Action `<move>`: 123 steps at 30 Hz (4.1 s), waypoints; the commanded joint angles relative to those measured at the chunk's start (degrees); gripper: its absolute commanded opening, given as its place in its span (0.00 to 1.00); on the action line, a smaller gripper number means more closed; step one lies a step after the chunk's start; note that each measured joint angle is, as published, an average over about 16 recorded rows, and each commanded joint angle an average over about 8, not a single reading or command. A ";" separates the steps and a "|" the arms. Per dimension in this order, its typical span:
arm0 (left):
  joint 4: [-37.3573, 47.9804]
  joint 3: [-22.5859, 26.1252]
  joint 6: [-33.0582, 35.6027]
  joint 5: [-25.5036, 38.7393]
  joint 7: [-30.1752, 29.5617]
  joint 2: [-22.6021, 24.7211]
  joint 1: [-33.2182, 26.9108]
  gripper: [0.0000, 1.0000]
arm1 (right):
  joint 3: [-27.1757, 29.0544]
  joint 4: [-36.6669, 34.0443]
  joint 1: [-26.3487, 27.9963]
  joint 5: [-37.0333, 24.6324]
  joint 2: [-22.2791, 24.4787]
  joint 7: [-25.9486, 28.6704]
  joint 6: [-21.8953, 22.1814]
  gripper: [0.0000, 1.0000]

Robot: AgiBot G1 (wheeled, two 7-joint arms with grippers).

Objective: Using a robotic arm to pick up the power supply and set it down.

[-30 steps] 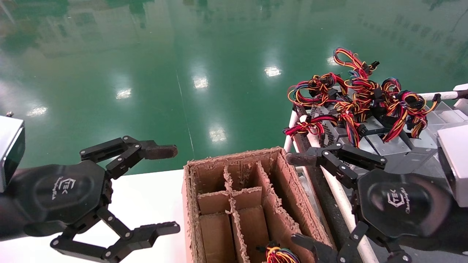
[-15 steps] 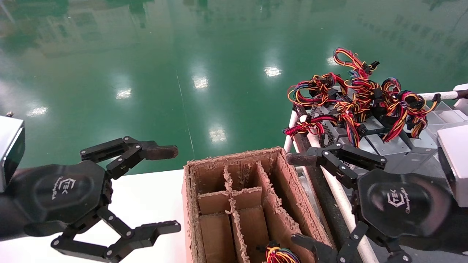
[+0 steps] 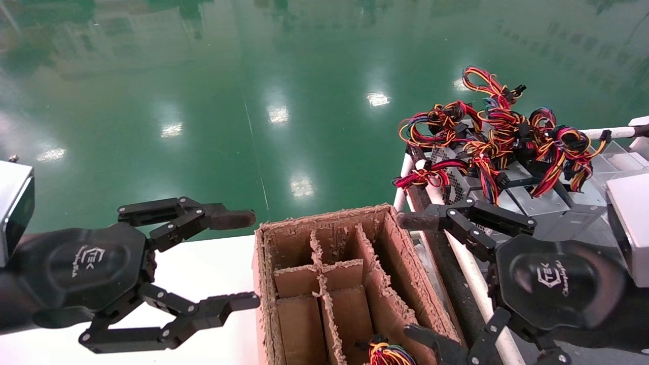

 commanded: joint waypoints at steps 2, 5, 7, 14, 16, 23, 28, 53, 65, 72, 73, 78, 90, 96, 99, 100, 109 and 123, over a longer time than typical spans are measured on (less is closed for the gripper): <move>0.00 0.00 0.00 0.00 0.00 0.00 0.00 0.00 | 0.00 0.00 0.00 0.00 0.00 0.00 0.00 1.00; 0.00 0.00 0.00 0.00 0.00 0.00 0.00 0.00 | 0.01 0.01 0.00 0.00 0.00 0.00 0.00 1.00; 0.00 0.00 0.00 0.00 0.00 0.00 0.00 0.00 | 0.01 0.01 0.00 0.00 -0.01 0.00 0.00 1.00; 0.01 0.00 0.00 0.00 0.00 0.00 0.00 0.00 | -0.57 -1.11 0.14 -1.43 0.31 0.20 0.15 1.00; 0.01 0.00 0.00 0.00 0.00 0.00 0.00 0.00 | -1.06 -1.82 0.34 -2.62 0.52 0.41 0.24 1.00; 0.01 0.01 0.01 0.00 0.01 0.00 -0.01 0.00 | -4.32 -3.05 1.63 -8.93 1.47 3.03 -0.31 1.00; 0.01 0.01 0.01 0.00 0.01 0.00 -0.01 0.00 | -7.85 -2.72 3.30 -15.19 1.18 5.92 -1.16 1.00; 0.01 0.02 0.00 -0.01 0.01 0.00 -0.01 1.00 | -18.40 -9.63 8.53 -25.31 -4.83 5.56 -3.69 0.00; 0.01 0.02 0.00 -0.01 0.01 0.00 -0.01 1.00 | -20.30 -11.25 9.10 -24.85 -5.43 5.00 -3.45 0.00; 0.01 0.02 0.00 -0.01 0.01 0.00 -0.01 1.00 | -21.06 -11.74 9.06 -24.52 -5.56 5.12 -3.16 0.00; 0.01 0.02 0.00 -0.01 0.01 0.00 -0.01 1.00 | -21.13 -11.80 9.04 -24.47 -5.56 5.10 -3.11 0.00; 0.01 0.02 0.00 -0.02 0.01 0.00 -0.01 1.00 | -21.32 -11.90 8.83 -24.12 -5.42 5.01 -2.76 0.00; 0.01 0.03 0.00 -0.02 0.02 -0.01 -0.01 1.00 | -21.13 -11.77 7.56 -22.10 -4.85 4.81 -2.59 0.00; 0.01 0.03 0.00 -0.02 0.02 -0.01 -0.01 1.00 | -20.60 -10.46 6.65 -19.70 -3.60 3.34 -3.33 0.00; 0.01 0.03 0.00 -0.02 0.02 -0.01 -0.01 1.00 | -20.04 -9.79 6.13 -17.77 -2.68 3.06 -3.39 0.00; 0.01 0.03 0.00 -0.02 0.02 -0.01 -0.01 1.00 | -19.78 -9.61 6.01 -16.94 -2.34 3.12 -3.42 0.00; 0.01 0.03 0.00 -0.02 0.02 -0.01 -0.01 1.00 | -16.82 -6.05 7.12 -6.29 2.67 5.08 -4.59 0.00; 0.01 0.04 -0.01 -0.02 0.02 -0.01 -0.02 1.00 | -11.71 -8.62 12.69 7.27 12.45 6.88 -4.03 0.00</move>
